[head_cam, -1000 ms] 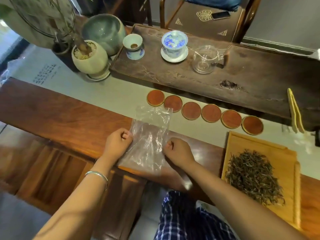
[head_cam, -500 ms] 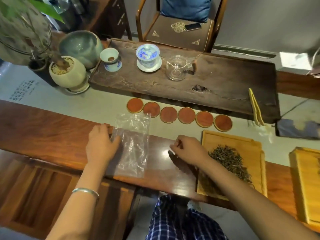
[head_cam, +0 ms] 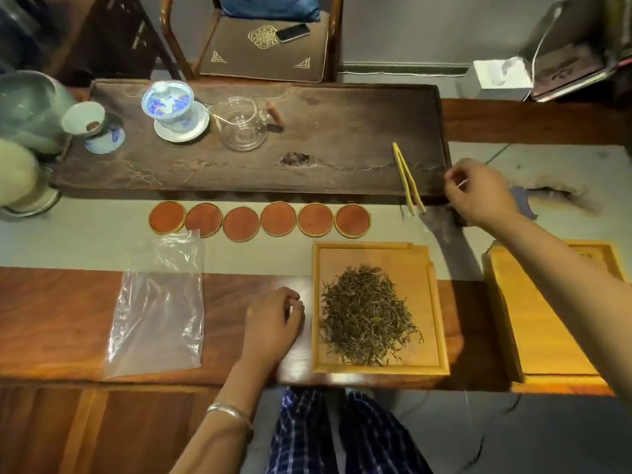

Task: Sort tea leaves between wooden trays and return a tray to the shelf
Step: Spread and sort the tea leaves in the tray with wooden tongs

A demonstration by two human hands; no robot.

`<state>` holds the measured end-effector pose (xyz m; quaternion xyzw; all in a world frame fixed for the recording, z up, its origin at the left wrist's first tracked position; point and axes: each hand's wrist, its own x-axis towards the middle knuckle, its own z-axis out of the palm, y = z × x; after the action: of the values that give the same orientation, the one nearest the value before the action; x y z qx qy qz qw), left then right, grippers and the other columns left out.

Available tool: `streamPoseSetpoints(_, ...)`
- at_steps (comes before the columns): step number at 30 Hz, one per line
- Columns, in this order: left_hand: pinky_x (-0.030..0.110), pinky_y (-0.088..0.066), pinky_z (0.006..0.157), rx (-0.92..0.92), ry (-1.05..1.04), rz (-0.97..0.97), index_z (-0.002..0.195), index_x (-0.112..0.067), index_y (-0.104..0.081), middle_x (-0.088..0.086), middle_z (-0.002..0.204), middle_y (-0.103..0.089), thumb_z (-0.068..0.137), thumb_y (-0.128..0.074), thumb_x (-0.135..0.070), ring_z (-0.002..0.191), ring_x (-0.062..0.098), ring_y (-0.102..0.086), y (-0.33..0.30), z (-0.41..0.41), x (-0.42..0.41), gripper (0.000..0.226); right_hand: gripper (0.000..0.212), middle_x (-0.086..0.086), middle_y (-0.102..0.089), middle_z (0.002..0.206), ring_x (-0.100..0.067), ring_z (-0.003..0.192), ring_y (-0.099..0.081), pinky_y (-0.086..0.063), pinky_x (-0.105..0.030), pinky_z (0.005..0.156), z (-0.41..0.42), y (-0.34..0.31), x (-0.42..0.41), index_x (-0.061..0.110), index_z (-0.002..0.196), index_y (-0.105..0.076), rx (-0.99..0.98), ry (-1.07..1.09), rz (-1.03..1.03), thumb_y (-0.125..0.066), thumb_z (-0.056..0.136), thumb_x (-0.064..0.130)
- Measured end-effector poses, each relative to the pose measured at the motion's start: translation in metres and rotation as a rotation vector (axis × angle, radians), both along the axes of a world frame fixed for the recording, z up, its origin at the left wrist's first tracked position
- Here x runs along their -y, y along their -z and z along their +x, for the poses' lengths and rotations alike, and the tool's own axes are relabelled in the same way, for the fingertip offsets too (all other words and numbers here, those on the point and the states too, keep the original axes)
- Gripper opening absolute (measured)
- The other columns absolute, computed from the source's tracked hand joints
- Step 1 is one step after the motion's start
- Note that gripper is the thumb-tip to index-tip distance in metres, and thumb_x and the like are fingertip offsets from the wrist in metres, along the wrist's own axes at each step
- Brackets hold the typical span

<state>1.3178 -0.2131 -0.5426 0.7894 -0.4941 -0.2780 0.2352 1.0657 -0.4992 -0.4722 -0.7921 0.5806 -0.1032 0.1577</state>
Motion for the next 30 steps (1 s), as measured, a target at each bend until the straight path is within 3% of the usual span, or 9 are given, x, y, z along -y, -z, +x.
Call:
streamPoseSetpoints(3, 0.042, -0.028, 0.106, 0.035, -0.044, 0.032, 0.092, -0.024, -0.062, -0.008, 0.078, -0.064, 0.088, -0.047, -0.039, 0.079, 0.011, -0.057, 0.011, -0.019, -0.002, 0.021, 0.032, -0.022, -0.051, 0.112, -0.041, 0.095, -0.054, -0.052, -0.048, 0.076, -0.005, 0.009, 0.023, 0.008, 0.118, -0.049, -0.226, -0.209, -0.026, -0.054, 0.086, 0.010)
streamPoseSetpoints(7, 0.041, -0.017, 0.115, 0.033, -0.066, 0.022, 0.083, -0.026, -0.055, -0.007, 0.073, -0.058, 0.090, -0.057, -0.030, 0.076, 0.009, -0.055, 0.020, -0.034, -0.003, 0.008, 0.053, -0.021, -0.041, 0.126, -0.039, 0.097, -0.052, -0.051, -0.043, 0.068, 0.009, 0.019, 0.042, 0.021, 0.133, -0.035, -0.462, -0.463, -0.159, -0.058, 0.085, 0.015)
streamPoseSetpoints(9, 0.038, -0.018, 0.113, 0.042, -0.103, 0.009, 0.078, -0.026, -0.052, -0.006, 0.069, -0.056, 0.089, -0.057, -0.029, 0.073, 0.009, -0.053, 0.022, -0.036, -0.001, 0.013, 0.051, -0.015, -0.046, 0.127, -0.032, 0.098, -0.051, -0.045, -0.041, 0.070, 0.019, 0.027, 0.048, 0.024, 0.133, -0.040, -0.534, -0.593, -0.227, -0.040, 0.090, 0.051)
streamPoseSetpoints(11, 0.036, -0.021, 0.110, 0.055, -0.113, -0.007, 0.076, -0.027, -0.049, -0.006, 0.068, -0.054, 0.089, -0.056, -0.030, 0.071, 0.008, -0.051, 0.025, -0.037, -0.001, 0.015, 0.059, -0.012, -0.052, 0.123, -0.033, 0.103, -0.051, -0.042, -0.046, 0.077, 0.026, 0.034, 0.052, 0.024, 0.128, -0.046, -0.549, -0.708, -0.276, -0.026, 0.091, 0.064)
streamPoseSetpoints(13, 0.033, -0.031, 0.100, 0.067, -0.099, -0.027, 0.075, -0.027, -0.049, -0.007, 0.068, -0.052, 0.089, -0.055, -0.033, 0.071, 0.009, -0.049, 0.027, -0.036, -0.002, 0.016, 0.051, -0.011, -0.055, 0.118, -0.033, 0.103, -0.052, -0.041, -0.044, 0.078, 0.029, 0.039, 0.054, 0.020, 0.124, -0.047, -0.579, -0.790, -0.369, -0.034, 0.093, 0.059)
streamPoseSetpoints(16, 0.034, -0.036, 0.074, 0.084, -0.086, -0.039, 0.076, -0.026, -0.049, -0.008, 0.067, -0.052, 0.087, -0.053, -0.037, 0.068, 0.012, -0.047, 0.028, -0.037, -0.003, 0.016, 0.035, -0.014, -0.057, 0.110, -0.029, 0.096, -0.056, -0.045, -0.035, 0.072, 0.033, 0.033, 0.046, 0.014, 0.115, -0.056, -0.624, -0.823, -0.379, -0.067, 0.086, 0.030)
streamPoseSetpoints(19, 0.032, -0.032, 0.072, 0.086, -0.111, -0.039, 0.076, -0.028, -0.046, -0.008, 0.068, -0.051, 0.086, -0.051, -0.039, 0.069, 0.013, -0.046, 0.028, -0.039, -0.001, 0.015, 0.042, -0.018, -0.058, 0.106, -0.033, 0.094, -0.058, -0.050, -0.038, 0.075, 0.034, 0.022, 0.041, 0.008, 0.112, -0.060, -0.694, -0.932, -0.352, -0.078, 0.074, 0.012)
streamPoseSetpoints(24, 0.031, -0.029, 0.069, 0.117, -0.115, -0.059, 0.076, -0.027, -0.046, -0.009, 0.069, -0.049, 0.086, -0.049, -0.040, 0.069, 0.012, -0.045, 0.030, -0.041, -0.002, 0.016, 0.017, -0.024, -0.061, 0.089, -0.039, 0.083, -0.058, -0.048, -0.047, 0.078, 0.024, -0.006, 0.023, -0.003, 0.098, -0.059, -0.528, -0.864, -0.414, -0.064, 0.083, 0.005)
streamPoseSetpoints(30, 0.034, -0.034, 0.066, 0.156, -0.138, -0.086, 0.077, -0.029, -0.040, -0.011, 0.072, -0.043, 0.088, -0.048, -0.037, 0.070, 0.014, -0.042, 0.029, -0.051, -0.006, 0.015, 0.013, -0.001, -0.044, 0.079, -0.019, 0.064, -0.043, -0.032, -0.031, 0.052, -0.024, -0.029, -0.080, 0.013, 0.096, -0.046, 0.025, -0.385, -0.171, -0.049, 0.094, 0.026)
